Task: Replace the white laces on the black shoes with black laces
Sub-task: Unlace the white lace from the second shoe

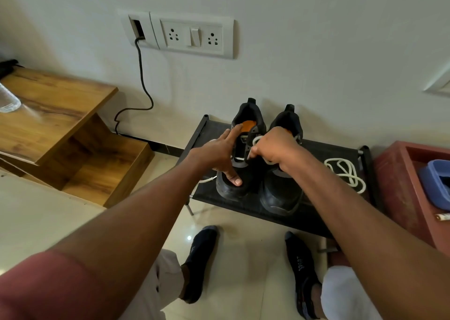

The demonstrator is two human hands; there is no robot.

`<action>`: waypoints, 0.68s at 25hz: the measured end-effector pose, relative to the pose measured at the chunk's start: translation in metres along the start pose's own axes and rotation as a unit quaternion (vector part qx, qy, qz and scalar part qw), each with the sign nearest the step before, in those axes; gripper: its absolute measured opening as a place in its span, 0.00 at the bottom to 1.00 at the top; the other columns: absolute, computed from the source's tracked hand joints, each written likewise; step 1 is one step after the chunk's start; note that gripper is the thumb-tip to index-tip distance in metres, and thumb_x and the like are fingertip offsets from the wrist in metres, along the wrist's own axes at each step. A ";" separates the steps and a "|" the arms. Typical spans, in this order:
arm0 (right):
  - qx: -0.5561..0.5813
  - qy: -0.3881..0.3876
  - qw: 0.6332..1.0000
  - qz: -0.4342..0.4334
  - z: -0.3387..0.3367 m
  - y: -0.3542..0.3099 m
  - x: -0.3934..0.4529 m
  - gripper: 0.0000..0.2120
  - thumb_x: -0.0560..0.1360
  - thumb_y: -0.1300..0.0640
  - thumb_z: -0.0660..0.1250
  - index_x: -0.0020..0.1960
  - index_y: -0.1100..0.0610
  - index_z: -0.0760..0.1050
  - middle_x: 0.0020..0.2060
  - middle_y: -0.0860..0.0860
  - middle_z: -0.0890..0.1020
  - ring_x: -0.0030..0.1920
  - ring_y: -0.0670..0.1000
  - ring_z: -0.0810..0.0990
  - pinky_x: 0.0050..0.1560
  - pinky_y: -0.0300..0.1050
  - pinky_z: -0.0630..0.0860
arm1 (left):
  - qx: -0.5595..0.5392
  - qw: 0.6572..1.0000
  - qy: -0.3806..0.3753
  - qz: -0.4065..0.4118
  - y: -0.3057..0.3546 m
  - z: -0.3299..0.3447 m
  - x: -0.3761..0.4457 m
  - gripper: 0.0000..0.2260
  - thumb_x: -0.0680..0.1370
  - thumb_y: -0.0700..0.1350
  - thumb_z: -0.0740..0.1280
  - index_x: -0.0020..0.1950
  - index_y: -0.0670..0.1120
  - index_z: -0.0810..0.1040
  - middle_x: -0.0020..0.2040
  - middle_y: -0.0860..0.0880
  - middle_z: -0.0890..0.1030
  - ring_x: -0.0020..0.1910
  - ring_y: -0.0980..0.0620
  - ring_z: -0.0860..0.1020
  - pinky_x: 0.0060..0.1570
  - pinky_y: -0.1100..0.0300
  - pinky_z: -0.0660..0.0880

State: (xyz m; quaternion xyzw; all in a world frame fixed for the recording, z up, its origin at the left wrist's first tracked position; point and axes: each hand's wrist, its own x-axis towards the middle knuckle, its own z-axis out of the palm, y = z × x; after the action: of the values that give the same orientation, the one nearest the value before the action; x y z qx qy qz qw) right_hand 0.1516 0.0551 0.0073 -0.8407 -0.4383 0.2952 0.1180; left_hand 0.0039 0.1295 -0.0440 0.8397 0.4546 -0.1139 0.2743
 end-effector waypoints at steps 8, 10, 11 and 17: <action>0.743 0.049 0.644 -0.176 -0.107 -0.013 -0.034 0.07 0.82 0.60 0.67 0.46 0.56 0.82 0.47 0.51 0.88 0.53 0.50 0.87 0.61 0.54 0.78 | 0.003 1.000 0.000 -0.014 0.003 0.002 -0.004 0.73 0.59 0.53 0.87 0.80 0.65 0.30 0.85 0.46 0.51 0.78 0.33 0.64 0.72 0.31 0.68; 0.649 0.135 0.711 -0.236 -0.107 -0.017 -0.035 0.07 0.82 0.59 0.68 0.48 0.60 0.83 0.47 0.52 0.88 0.46 0.48 0.85 0.49 0.46 0.80 | 0.001 1.000 0.002 -0.016 0.004 0.002 -0.005 0.72 0.59 0.54 0.87 0.80 0.65 0.30 0.84 0.42 0.58 0.77 0.33 0.66 0.71 0.31 0.69; 0.546 0.180 0.781 -0.243 -0.095 -0.016 -0.030 0.06 0.81 0.61 0.69 0.49 0.61 0.84 0.46 0.52 0.88 0.42 0.46 0.83 0.44 0.43 0.80 | 0.002 1.000 0.005 -0.014 0.004 0.003 -0.005 0.72 0.59 0.54 0.87 0.80 0.65 0.30 0.82 0.40 0.62 0.76 0.32 0.67 0.71 0.32 0.69; -0.173 0.049 0.974 -0.141 0.019 0.014 0.000 0.17 0.74 0.47 0.78 0.55 0.58 0.81 0.41 0.52 0.80 0.43 0.54 0.83 0.48 0.54 0.84 | 0.024 1.000 -0.002 -0.015 0.004 0.005 -0.002 0.72 0.60 0.57 0.86 0.78 0.66 0.27 0.79 0.39 0.67 0.75 0.33 0.69 0.70 0.32 0.70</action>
State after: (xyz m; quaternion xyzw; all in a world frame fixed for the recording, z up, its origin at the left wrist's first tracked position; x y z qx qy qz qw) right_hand 0.1496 0.0451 -0.0142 -0.7918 -0.5902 0.1540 0.0326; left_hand 0.0062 0.1243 -0.0458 0.8392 0.4634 -0.1305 0.2530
